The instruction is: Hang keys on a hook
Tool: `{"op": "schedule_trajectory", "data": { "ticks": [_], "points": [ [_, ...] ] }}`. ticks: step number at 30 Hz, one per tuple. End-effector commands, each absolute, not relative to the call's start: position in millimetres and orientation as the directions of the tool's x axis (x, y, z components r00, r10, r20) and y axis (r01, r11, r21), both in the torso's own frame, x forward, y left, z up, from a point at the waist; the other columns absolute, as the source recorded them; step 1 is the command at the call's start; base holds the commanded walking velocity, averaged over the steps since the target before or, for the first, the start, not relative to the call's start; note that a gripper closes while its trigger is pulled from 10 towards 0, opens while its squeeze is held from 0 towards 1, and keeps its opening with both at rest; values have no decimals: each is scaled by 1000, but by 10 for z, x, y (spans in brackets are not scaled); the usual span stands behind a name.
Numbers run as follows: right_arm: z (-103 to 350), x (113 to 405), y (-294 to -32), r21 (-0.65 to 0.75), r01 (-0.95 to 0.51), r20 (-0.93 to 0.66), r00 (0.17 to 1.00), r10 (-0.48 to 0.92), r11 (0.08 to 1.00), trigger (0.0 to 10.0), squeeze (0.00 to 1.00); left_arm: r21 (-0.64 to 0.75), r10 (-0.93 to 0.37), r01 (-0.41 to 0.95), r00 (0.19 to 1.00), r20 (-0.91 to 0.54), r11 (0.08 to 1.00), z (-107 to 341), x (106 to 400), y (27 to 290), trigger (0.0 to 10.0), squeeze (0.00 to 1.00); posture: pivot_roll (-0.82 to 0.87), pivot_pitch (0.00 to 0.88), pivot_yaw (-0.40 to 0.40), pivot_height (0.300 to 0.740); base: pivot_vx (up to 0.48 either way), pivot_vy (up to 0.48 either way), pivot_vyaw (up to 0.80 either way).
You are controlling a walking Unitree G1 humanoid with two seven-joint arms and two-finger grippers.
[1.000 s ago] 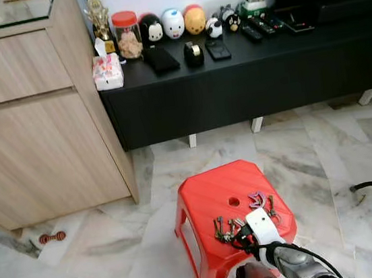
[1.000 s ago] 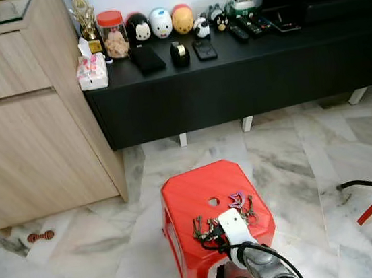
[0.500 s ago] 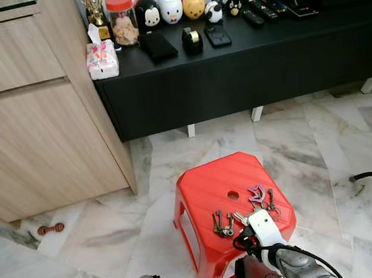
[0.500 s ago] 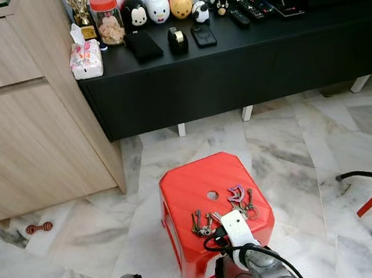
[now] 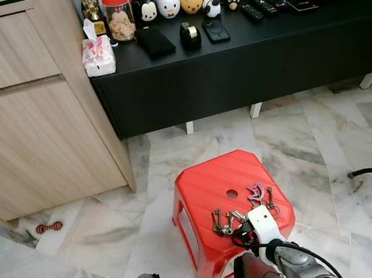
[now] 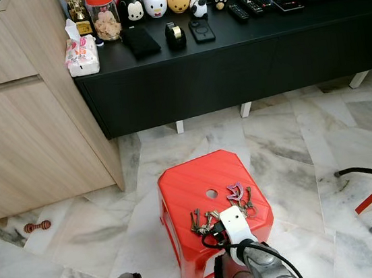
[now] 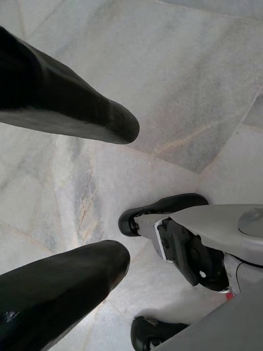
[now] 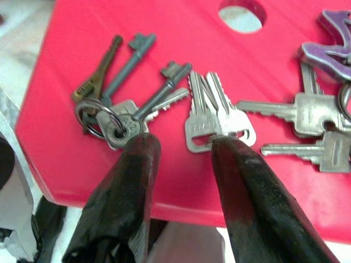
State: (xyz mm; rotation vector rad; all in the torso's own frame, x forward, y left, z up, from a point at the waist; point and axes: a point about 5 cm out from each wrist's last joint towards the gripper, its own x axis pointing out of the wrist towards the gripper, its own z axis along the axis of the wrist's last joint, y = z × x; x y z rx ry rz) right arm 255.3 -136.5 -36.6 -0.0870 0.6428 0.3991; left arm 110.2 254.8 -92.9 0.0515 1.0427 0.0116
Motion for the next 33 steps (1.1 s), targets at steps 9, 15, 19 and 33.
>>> {"op": "schedule_trajectory", "data": {
  "ticks": [9,15,19,33],
  "points": [
    [-365,2526,-1381,65,-365,-563,755,336,929,10000,0,53,24,47,473,-881,998,-945,1062,2547,10000,0,16,128,-51,625,0,0,0],
    [-316,2595,-1434,45,-343,-552,774,309,938,10000,0,52,25,45,474,-880,998,-946,1061,2546,10000,0,19,128,-55,625,0,0,0],
    [-296,2624,-1438,36,-341,-550,778,304,939,10000,0,53,26,44,474,-880,998,-946,1058,2547,10000,0,22,130,-55,625,0,0,0],
    [-344,2626,-1480,225,-64,-589,786,188,972,10000,0,55,26,48,476,-879,997,-945,1038,2560,10000,0,23,138,-51,625,0,0,0]
  ]
}}
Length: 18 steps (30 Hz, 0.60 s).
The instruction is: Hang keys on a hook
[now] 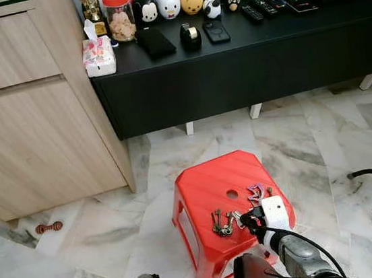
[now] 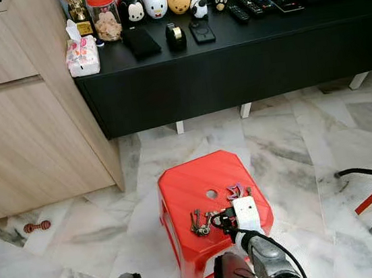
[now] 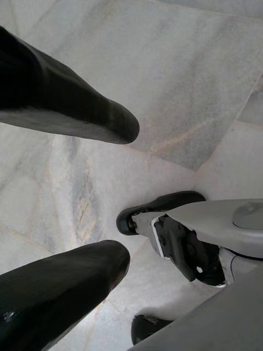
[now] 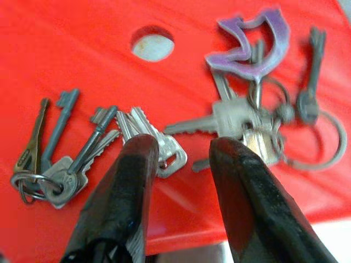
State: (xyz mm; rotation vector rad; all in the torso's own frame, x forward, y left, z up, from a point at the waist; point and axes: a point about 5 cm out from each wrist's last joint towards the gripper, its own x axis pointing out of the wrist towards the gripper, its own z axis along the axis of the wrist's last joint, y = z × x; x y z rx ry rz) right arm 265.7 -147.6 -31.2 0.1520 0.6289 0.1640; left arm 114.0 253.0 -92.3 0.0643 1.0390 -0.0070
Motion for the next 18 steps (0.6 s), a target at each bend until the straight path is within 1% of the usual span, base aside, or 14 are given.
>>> {"op": "schedule_trajectory", "data": {
  "ticks": [1,2,6,7,12,14,18],
  "points": [
    [-343,2631,-1478,243,-40,-589,787,181,969,10000,0,55,26,48,476,-879,997,-945,1036,2561,10000,0,23,139,-52,625,0,0,0],
    [-328,2654,-1476,275,0,-586,793,167,962,10000,0,57,27,48,476,-879,997,-945,1033,2563,10000,0,23,140,-52,625,0,0,0],
    [-311,2683,-1466,309,32,-586,794,164,951,10000,0,59,28,49,475,-879,997,-946,1027,2564,10000,0,22,141,-53,625,0,0,0],
    [-300,2700,-1440,338,40,-585,792,177,940,10000,0,60,28,51,475,-879,997,-946,1025,2565,10000,0,21,142,-52,625,0,0,0],
    [-290,2716,-1386,364,27,-587,783,207,931,10000,0,61,27,56,476,-879,997,-947,1022,2561,10000,0,23,143,-55,625,0,0,0],
    [-297,2712,-1331,422,37,-599,762,247,906,10000,0,62,27,58,477,-878,996,-948,1021,2556,10000,0,25,146,-57,625,0,0,0],
    [-303,2705,-1299,447,32,-605,747,275,894,10000,0,62,27,58,477,-879,996,-951,1018,2551,10000,0,25,147,-60,625,0,0,0]
  ]
}}
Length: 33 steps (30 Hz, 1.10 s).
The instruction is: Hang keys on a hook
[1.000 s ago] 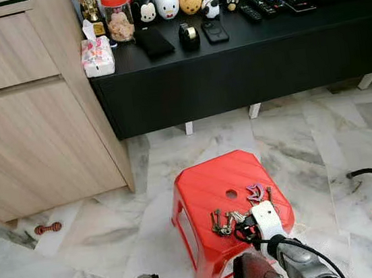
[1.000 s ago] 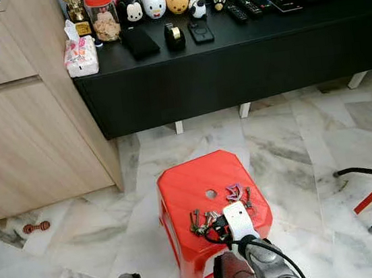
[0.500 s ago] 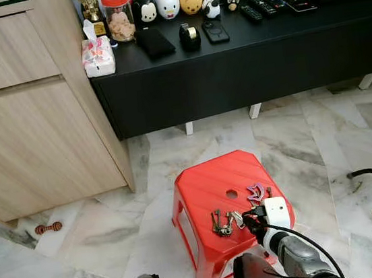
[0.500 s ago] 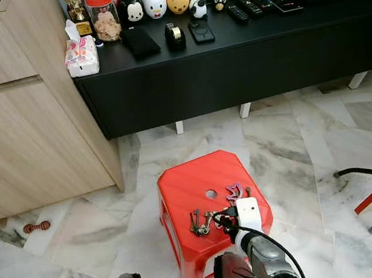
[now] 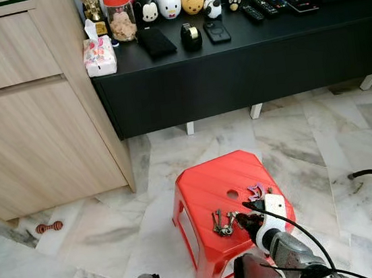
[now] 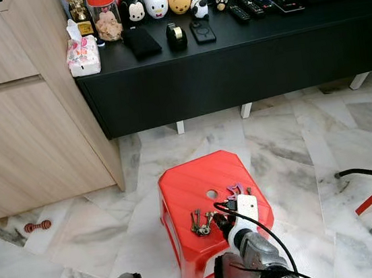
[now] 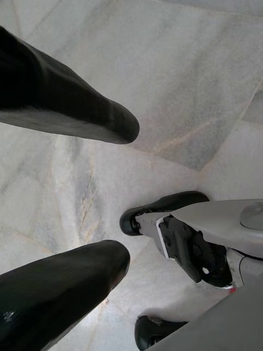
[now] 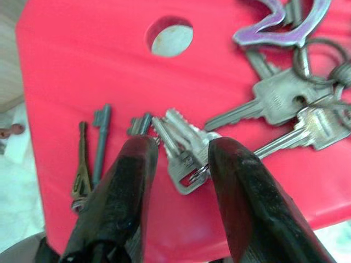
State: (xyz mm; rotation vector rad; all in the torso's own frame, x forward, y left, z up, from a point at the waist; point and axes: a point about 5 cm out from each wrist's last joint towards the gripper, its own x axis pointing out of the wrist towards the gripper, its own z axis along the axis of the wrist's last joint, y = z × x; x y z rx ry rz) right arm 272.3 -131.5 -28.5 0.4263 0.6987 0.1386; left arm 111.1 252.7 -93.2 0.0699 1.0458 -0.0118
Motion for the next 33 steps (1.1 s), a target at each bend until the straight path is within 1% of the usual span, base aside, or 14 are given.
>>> {"op": "schedule_trajectory", "data": {
  "ticks": [1,4,5,9,19,33],
  "points": [
    [-303,2705,-1299,447,32,-605,747,275,894,10000,0,62,27,58,477,-879,996,-951,1018,2551,10000,0,25,147,-60,625,0,0,0],
    [-305,2702,-1281,456,33,-607,743,283,889,10000,0,63,28,58,476,-879,996,-953,1016,2548,10000,0,28,147,-62,625,0,0,0],
    [-312,2693,-1270,478,53,-608,741,286,877,10000,0,63,28,58,476,-879,996,-953,1016,2546,10000,0,26,148,-62,625,0,0,0],
    [-328,2675,-1268,493,77,-613,738,283,867,10000,0,65,28,61,476,-879,996,-953,1016,2548,10000,0,20,148,-62,625,0,0,0],
    [-367,2614,-1249,529,83,-602,739,304,845,10000,0,71,31,67,476,-879,995,-948,1023,2557,10000,0,21,146,-58,625,0,0,0],
    [-389,2588,-1253,529,99,-612,733,298,843,10000,0,71,28,72,477,-879,995,-949,1028,2548,10000,0,23,145,-61,625,0,0,0]
  ]
}}
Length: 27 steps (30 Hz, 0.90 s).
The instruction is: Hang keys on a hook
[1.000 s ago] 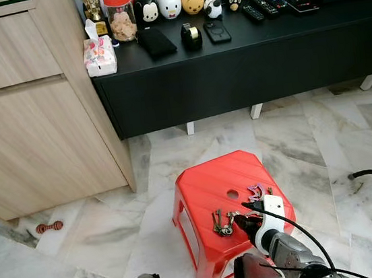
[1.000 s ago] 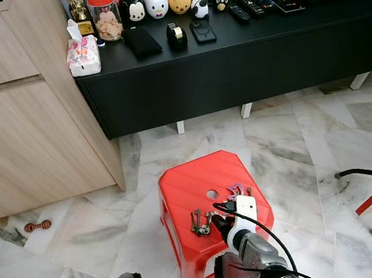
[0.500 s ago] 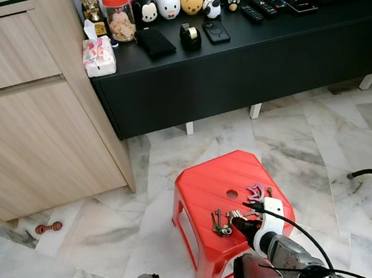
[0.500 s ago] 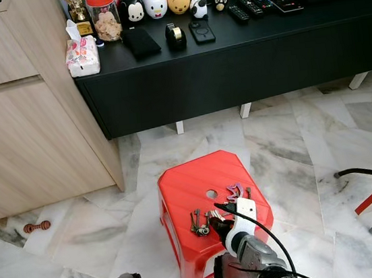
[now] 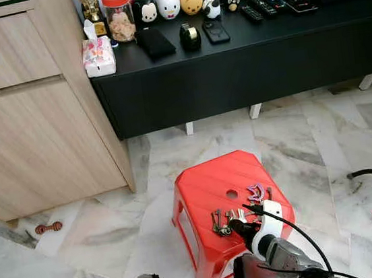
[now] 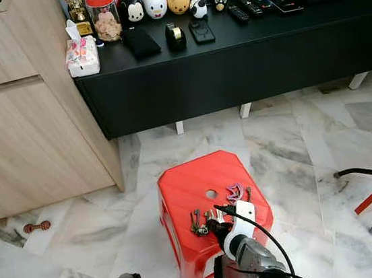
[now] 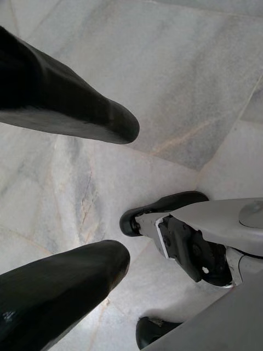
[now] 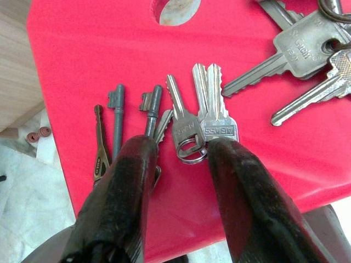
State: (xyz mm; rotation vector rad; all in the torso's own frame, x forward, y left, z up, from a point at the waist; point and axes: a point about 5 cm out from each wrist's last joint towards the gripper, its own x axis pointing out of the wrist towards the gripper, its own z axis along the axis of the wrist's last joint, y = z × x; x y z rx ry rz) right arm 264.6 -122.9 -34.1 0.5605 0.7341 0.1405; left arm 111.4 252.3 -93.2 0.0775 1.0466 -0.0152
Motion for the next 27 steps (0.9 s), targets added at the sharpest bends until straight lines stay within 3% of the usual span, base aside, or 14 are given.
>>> {"op": "schedule_trajectory", "data": {
  "ticks": [1,2,3,27],
  "points": [
    [-389,2587,-1257,531,103,-611,734,296,841,7608,0,71,28,73,477,-879,995,-950,1028,2547,10000,0,23,145,-61,625,0,0,0],
    [-391,2586,-1264,528,108,-613,735,290,842,1137,0,71,28,73,477,-879,995,-950,1026,2547,10000,0,24,146,-62,625,0,0,0],
    [-393,2585,-1270,526,113,-614,736,284,843,0,0,71,28,73,477,-879,995,-950,1025,2547,10000,0,23,147,-62,625,0,0,0],
    [-408,2567,-1337,513,124,-620,738,267,849,0,0,73,26,79,477,-878,994,-944,1042,2555,10000,0,26,141,-59,625,0,0,0]
  ]
}}
